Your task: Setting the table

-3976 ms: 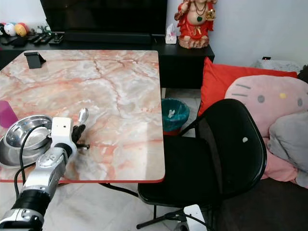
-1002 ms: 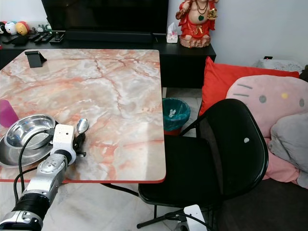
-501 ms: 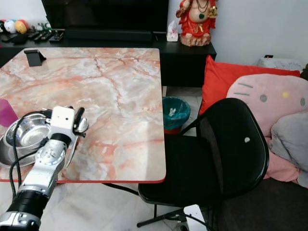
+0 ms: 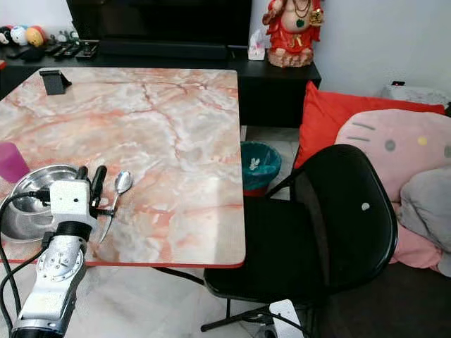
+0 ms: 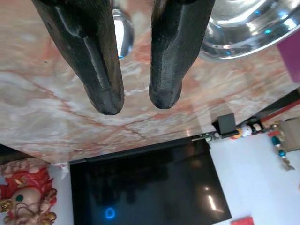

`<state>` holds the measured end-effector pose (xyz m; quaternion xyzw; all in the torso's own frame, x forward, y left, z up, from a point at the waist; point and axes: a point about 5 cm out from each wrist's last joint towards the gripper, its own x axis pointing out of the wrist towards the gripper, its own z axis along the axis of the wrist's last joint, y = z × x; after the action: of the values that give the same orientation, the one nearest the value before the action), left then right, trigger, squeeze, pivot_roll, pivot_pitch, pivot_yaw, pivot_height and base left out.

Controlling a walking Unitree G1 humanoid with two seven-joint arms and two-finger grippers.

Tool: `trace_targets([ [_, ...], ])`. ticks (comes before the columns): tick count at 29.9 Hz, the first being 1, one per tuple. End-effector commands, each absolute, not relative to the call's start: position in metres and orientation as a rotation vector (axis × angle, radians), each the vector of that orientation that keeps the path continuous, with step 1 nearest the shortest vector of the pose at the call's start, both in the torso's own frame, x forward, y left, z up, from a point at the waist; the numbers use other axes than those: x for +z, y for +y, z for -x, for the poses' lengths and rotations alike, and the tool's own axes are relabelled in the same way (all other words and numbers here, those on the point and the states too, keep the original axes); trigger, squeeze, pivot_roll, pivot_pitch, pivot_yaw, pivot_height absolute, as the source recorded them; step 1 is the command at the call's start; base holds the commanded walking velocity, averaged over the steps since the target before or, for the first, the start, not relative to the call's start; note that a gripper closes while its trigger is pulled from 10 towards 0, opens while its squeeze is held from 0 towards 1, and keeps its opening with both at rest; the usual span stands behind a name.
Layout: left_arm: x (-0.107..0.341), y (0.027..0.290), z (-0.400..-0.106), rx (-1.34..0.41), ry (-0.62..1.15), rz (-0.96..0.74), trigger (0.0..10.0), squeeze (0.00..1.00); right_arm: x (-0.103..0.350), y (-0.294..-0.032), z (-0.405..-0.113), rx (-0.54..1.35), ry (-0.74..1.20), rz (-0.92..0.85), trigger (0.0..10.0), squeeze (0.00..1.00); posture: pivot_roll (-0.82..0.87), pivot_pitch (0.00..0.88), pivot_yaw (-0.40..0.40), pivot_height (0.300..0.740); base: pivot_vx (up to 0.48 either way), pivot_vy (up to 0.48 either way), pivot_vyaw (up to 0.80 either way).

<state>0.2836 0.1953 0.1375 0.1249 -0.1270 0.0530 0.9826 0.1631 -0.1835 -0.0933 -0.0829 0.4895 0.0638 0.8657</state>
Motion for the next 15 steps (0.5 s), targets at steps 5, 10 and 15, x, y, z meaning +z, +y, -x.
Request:
trace_targets([
  [5, 0.144, 0.187, -0.29, 0.076, -0.271, -0.243, 10.0, 0.0, -0.095, -0.184, -0.159, 0.122, 1.028, 0.17, 10.0, 0.0, -0.04, 0.0, 0.0, 0.74, 0.0, 0.298, 0.0],
  [10, 0.147, 0.186, -0.289, 0.078, -0.282, -0.238, 10.0, 0.0, -0.095, -0.184, -0.159, 0.121, 1.027, 0.172, 10.0, 0.0, -0.04, 0.0, 0.003, 0.74, 0.0, 0.299, 0.0],
  [15, 0.155, 0.188, -0.287, 0.087, -0.315, -0.245, 10.0, 0.0, -0.095, -0.184, -0.159, 0.122, 1.026, 0.175, 10.0, 0.0, -0.04, 0.0, 0.003, 0.74, 0.0, 0.347, 0.0],
])
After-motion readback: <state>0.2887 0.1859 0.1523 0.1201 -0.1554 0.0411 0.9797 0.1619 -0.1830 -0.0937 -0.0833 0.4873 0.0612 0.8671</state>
